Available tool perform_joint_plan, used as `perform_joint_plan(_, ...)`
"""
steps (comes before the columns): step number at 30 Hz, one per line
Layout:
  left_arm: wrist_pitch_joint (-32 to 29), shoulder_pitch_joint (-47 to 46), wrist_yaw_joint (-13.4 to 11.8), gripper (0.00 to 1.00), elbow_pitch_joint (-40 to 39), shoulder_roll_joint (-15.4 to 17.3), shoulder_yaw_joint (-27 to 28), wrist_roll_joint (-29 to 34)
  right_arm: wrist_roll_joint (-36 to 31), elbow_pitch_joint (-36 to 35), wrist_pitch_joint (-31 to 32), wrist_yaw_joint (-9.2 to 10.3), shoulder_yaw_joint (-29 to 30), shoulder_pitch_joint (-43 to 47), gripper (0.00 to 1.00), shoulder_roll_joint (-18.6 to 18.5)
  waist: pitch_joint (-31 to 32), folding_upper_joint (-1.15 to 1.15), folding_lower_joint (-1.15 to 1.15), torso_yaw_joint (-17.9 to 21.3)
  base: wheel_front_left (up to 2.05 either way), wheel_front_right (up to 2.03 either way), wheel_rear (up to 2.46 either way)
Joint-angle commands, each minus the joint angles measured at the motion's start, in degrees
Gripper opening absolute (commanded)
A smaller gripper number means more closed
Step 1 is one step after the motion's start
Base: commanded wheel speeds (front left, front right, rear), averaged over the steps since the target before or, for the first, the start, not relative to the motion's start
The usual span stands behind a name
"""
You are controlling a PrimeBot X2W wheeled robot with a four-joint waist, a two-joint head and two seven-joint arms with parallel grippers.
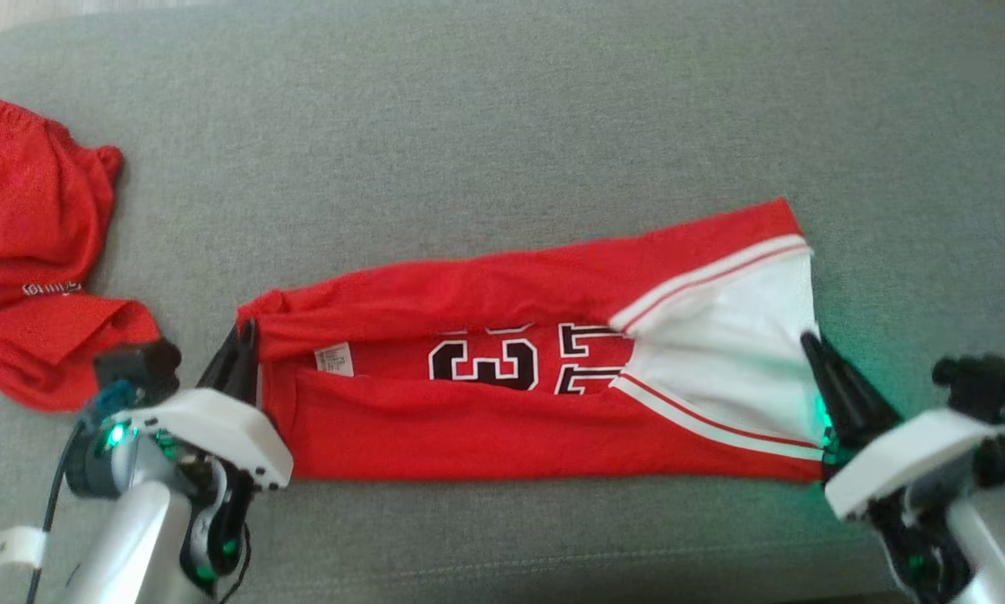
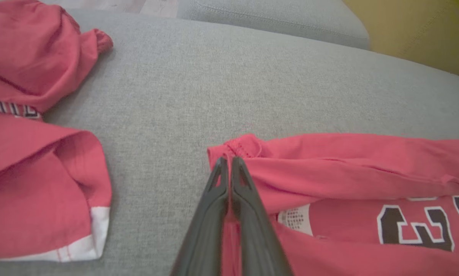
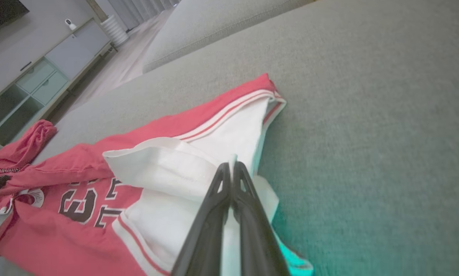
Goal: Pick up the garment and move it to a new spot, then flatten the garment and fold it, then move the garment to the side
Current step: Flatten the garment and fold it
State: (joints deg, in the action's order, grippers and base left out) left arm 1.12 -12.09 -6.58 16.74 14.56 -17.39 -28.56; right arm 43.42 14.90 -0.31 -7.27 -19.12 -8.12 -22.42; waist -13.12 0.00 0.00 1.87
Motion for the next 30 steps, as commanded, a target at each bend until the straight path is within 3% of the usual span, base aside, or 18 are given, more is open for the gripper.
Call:
perform_joint_plan(1,0.4,-0.9,-0.3,0.00,-1.9,2.2,3.0,-0.4,-1.3,-2.9,0.6,-0.22,1.0,1.5,0.00,0.1,0.2,0.00,0.00,0.1,0.00,0.00,0.00)
perform_joint_plan(3,0.2,-0.2,-0.4,0.00,-1.8,2.2,3.0,-0.8,-2.6,-4.3,1.8,-0.22,2.7,3.8,0.00,1.4,0.5,0.00,0.00,0.2,0.00,0.00,0.00)
perform_joint_plan(4,-0.4,0.4,-0.5,0.25,-1.2,2.2,3.0,-1.2,-3.9,-5.5,3.2,-0.22,4.2,5.8,0.01,2.7,0.8,0.00,0.00,0.3,0.00,0.00,0.00)
perform_joint_plan(5,-0.5,0.7,-0.5,0.84,-0.9,2.2,3.0,-1.4,-4.7,-6.0,3.9,-0.22,4.8,6.6,0.44,3.2,1.0,0.00,0.00,0.4,0.00,0.00,0.00)
perform_joint_plan(6,-0.3,0.9,-0.6,1.00,-0.7,2.1,2.9,-1.3,-5.7,-6.5,4.3,-0.22,5.4,7.3,0.93,3.7,1.2,0.00,0.00,0.4,0.00,0.00,0.00)
perform_joint_plan(7,-0.1,1.2,-0.7,1.00,-0.6,1.9,2.8,-1.4,-6.4,-7.1,4.6,-0.22,6.0,7.9,1.00,4.3,1.4,0.00,0.00,0.5,0.00,0.00,0.00)
perform_joint_plan(13,5.6,4.9,-4.1,1.00,-1.9,1.0,2.9,1.1,-14.4,-12.3,3.0,-0.22,9.8,10.4,1.00,7.5,3.3,0.00,0.00,1.3,0.00,0.00,0.00)
perform_joint_plan(21,11.9,8.2,-9.1,1.00,-9.2,0.2,2.4,6.3,-23.8,-20.4,0.8,-0.22,14.7,11.6,1.00,11.0,5.4,0.00,0.00,1.3,0.00,0.00,0.00)
perform_joint_plan(30,12.4,10.1,-11.3,1.00,-16.5,0.6,0.4,10.1,-28.7,-26.0,3.0,-0.22,15.8,12.7,1.00,13.3,7.1,0.00,0.00,1.4,0.00,0.00,0.00)
